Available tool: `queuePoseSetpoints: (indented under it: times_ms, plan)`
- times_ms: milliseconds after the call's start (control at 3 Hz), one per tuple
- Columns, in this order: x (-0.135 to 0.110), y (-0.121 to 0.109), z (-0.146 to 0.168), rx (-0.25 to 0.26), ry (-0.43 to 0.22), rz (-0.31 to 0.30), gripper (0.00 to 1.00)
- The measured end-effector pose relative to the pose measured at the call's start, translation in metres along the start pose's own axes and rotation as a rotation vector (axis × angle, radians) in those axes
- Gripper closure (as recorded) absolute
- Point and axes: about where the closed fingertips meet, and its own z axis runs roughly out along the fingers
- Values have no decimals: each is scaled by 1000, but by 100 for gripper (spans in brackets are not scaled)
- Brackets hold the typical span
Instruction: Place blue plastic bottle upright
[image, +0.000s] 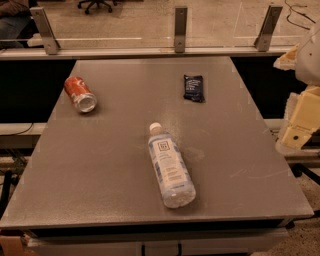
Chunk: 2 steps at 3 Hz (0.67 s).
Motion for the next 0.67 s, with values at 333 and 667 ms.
queuePoseSetpoints:
  times_ms: [333,667]
  plan:
    - [0,0,0,0,0,0,0]
    - [-21,4,7,-2,-45,-16,0]
